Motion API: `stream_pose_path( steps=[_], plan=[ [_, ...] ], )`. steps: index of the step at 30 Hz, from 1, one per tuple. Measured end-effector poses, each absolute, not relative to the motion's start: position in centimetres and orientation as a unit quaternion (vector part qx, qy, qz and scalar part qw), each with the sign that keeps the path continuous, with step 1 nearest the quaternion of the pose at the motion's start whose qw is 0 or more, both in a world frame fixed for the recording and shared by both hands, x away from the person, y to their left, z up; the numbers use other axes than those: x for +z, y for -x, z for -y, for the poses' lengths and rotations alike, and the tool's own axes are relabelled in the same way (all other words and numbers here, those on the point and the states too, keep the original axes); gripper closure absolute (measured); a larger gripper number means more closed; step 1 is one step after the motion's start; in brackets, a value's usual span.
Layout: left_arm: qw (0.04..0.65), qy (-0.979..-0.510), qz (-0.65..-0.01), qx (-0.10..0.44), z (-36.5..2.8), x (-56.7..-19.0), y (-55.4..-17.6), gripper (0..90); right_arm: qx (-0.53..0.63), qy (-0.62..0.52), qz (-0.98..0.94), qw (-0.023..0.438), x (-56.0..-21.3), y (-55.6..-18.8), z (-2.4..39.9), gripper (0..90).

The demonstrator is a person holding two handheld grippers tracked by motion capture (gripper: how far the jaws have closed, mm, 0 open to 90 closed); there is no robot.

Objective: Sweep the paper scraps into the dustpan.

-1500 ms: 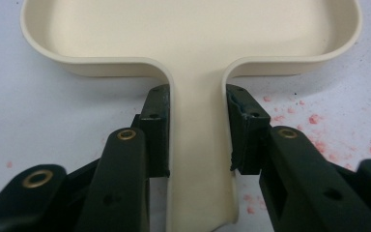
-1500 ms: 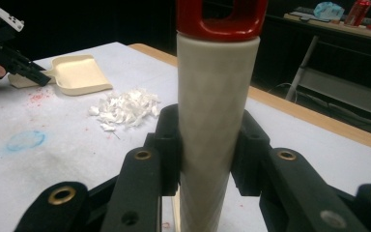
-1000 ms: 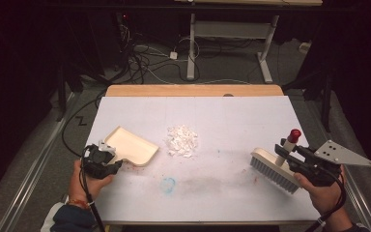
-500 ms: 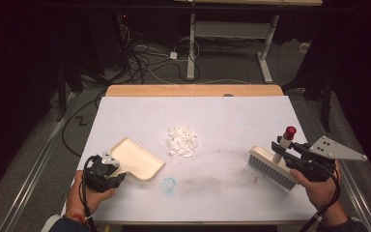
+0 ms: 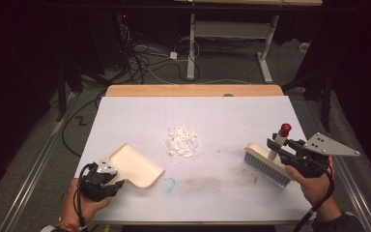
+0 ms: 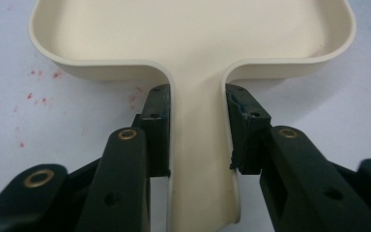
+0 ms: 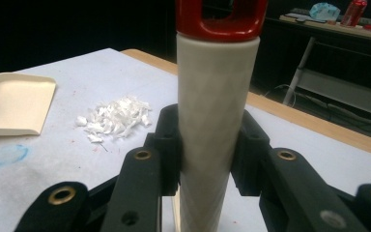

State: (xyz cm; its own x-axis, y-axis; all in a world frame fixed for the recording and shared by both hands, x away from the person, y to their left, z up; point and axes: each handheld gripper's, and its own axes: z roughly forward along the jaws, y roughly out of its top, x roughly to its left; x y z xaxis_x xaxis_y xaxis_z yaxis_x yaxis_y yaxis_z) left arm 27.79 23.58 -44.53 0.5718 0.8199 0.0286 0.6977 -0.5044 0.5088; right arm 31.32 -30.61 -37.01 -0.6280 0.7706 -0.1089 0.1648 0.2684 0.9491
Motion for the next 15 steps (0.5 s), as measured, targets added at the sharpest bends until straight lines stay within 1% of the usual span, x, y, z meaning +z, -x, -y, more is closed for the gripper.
stream_pose_path(
  steps=[9, 15],
  plan=[
    [0.228, -0.857, -0.444, 0.130, -23.77, -44.62, -27.04, 63.4, 0.521, -0.310, -0.741, 0.288, -37.20, -31.91, 30.12, 69.8],
    [0.224, -0.860, -0.440, 0.126, -23.81, -44.97, -27.45, 63.3, 0.516, -0.306, -0.748, 0.285, -37.60, -32.01, 29.80, 69.9]
  ],
)
